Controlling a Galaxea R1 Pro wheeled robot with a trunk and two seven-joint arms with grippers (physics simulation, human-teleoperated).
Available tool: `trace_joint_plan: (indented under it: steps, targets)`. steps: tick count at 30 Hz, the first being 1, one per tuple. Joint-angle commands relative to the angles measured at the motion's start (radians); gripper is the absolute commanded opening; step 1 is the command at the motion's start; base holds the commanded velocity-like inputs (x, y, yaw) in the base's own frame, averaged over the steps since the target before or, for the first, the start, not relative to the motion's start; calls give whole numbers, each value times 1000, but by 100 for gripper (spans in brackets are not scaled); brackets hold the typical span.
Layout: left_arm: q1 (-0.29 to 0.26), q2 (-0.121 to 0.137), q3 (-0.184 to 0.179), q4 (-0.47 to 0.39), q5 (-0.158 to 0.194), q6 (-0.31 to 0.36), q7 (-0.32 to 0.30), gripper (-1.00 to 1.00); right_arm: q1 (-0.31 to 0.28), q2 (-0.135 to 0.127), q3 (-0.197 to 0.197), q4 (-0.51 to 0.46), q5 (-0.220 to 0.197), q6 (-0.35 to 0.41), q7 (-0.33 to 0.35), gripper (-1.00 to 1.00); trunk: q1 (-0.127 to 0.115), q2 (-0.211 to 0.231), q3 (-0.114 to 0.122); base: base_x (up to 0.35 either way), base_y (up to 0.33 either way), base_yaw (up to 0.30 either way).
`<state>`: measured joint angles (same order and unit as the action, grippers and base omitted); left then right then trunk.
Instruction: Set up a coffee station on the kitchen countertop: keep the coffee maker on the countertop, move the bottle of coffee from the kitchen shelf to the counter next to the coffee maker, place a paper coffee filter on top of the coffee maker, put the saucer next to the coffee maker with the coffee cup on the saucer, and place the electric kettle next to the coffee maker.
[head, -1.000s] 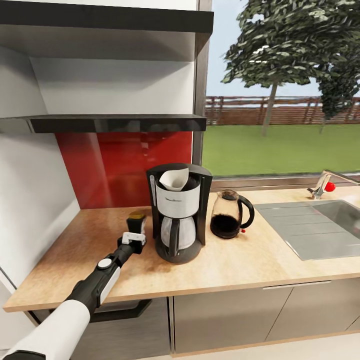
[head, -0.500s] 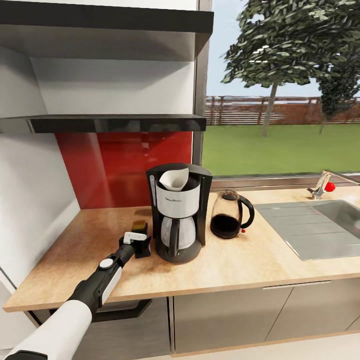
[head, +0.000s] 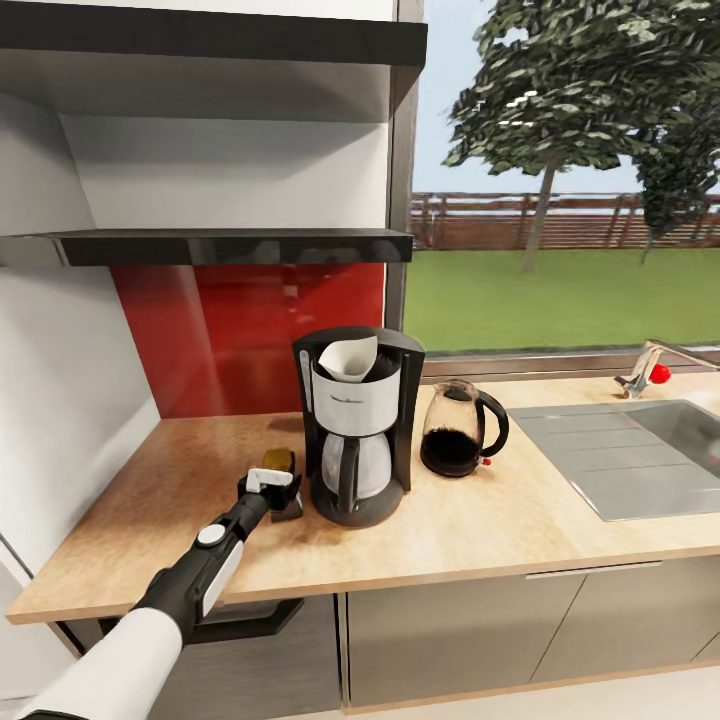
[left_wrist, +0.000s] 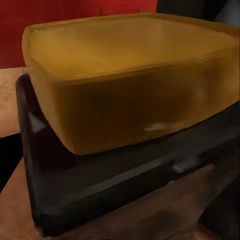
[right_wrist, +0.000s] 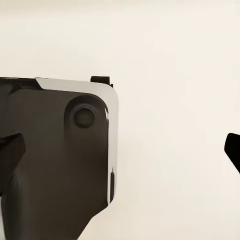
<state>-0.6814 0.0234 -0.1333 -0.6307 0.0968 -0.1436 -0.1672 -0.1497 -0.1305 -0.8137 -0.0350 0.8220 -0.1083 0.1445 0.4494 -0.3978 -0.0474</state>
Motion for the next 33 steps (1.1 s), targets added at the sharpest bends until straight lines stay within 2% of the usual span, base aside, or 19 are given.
trace_joint_plan:
  steps: [1, 18, 27, 33]
  targets:
    - [6, 1, -5, 0, 10, -3, -1, 100, -1, 0, -8, 0, 6, -2, 4, 100, 1, -2, -2, 0, 0, 0]
    - [13, 1, -5, -1, 11, -4, -2, 100, -1, 0, -8, 1, 6, -2, 4, 100, 1, -2, -2, -3, 0, 0]
    - [13, 3, -3, -1, 11, -4, -1, 100, -1, 0, -8, 1, 6, -2, 4, 100, 1, -2, -2, -255, 55, 0]
    - [14, 3, -3, -1, 11, -4, -2, 100, -1, 0, -8, 1, 6, -2, 4, 100, 1, -2, -2, -48, 12, 0]
